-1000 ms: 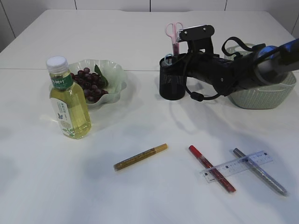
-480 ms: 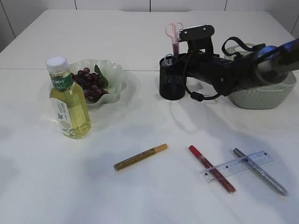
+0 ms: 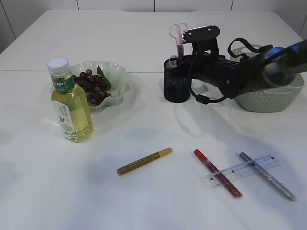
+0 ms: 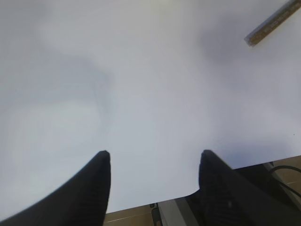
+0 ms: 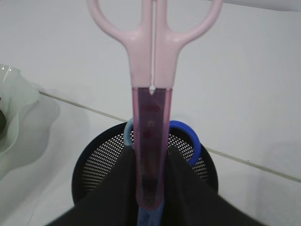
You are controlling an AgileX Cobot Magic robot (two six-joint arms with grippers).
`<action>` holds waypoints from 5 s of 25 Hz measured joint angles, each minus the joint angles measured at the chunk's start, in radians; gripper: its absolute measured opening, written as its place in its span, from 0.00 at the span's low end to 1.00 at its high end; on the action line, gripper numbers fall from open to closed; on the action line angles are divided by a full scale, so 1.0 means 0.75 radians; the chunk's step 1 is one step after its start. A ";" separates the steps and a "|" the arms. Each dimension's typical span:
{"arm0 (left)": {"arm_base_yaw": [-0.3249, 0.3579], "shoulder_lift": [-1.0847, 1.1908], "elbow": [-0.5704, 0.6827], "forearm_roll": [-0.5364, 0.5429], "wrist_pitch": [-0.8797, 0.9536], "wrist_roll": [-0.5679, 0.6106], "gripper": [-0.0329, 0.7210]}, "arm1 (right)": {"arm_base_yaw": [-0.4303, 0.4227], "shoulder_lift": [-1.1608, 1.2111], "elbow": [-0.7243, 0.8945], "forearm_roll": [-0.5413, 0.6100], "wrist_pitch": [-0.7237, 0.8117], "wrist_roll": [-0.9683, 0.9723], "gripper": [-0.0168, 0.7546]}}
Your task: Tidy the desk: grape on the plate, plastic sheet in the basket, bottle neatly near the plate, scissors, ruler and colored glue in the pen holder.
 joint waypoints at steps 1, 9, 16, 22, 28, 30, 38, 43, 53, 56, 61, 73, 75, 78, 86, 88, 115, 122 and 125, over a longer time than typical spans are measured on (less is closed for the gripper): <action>0.000 0.000 0.000 0.000 0.000 0.000 0.62 | 0.000 0.000 0.000 0.000 0.000 -0.004 0.21; 0.000 0.000 0.000 0.000 0.000 0.001 0.62 | 0.000 0.000 0.000 0.000 0.000 -0.022 0.22; 0.000 0.000 0.000 0.000 0.000 0.001 0.62 | 0.000 0.003 0.000 0.000 0.002 -0.032 0.23; 0.000 0.000 0.000 0.000 0.000 0.001 0.62 | 0.000 0.003 0.000 0.000 0.002 -0.031 0.24; 0.000 0.000 -0.001 0.000 0.000 0.001 0.62 | 0.000 0.003 0.000 0.000 0.002 -0.034 0.24; 0.000 0.000 -0.001 0.000 0.000 0.001 0.62 | 0.000 0.003 0.000 0.000 0.002 -0.036 0.25; 0.000 0.000 -0.001 0.000 0.000 0.001 0.62 | 0.000 0.003 0.000 0.000 0.002 -0.041 0.25; 0.000 0.000 -0.001 0.000 0.000 0.001 0.62 | 0.000 0.003 0.000 0.000 0.005 -0.041 0.28; 0.000 0.000 -0.001 0.000 0.000 0.001 0.62 | 0.000 0.003 0.000 0.000 0.005 -0.044 0.30; 0.000 0.000 -0.001 0.000 0.000 0.001 0.62 | 0.000 0.003 0.000 0.000 0.005 -0.044 0.30; 0.000 0.000 -0.001 0.000 0.000 0.001 0.62 | 0.000 -0.033 0.000 0.000 0.044 -0.044 0.31; 0.000 0.000 -0.001 0.006 -0.013 0.001 0.62 | 0.000 -0.371 0.000 0.060 0.676 -0.045 0.31; 0.000 0.000 -0.001 0.006 -0.025 0.001 0.62 | 0.000 -0.464 0.000 0.082 0.915 -0.043 0.31; 0.000 0.000 -0.001 0.006 -0.056 0.001 0.62 | 0.000 -0.597 0.000 0.113 1.235 -0.043 0.31; 0.000 0.000 -0.001 0.006 -0.100 0.015 0.62 | 0.000 -0.836 0.000 0.203 1.861 0.063 0.31; 0.000 0.000 -0.001 0.006 -0.105 0.023 0.62 | 0.000 -0.850 0.000 0.214 1.984 0.098 0.31; -0.064 0.000 -0.001 -0.034 -0.092 0.037 0.62 | 0.000 -0.786 0.093 -0.002 2.157 1.023 0.64; -0.144 0.000 -0.001 -0.010 -0.085 0.039 0.62 | 0.005 -0.575 0.106 0.243 2.149 1.186 0.64; -0.144 0.000 -0.001 0.021 -0.081 0.039 0.62 | 0.005 -0.495 0.106 0.249 2.143 1.190 0.64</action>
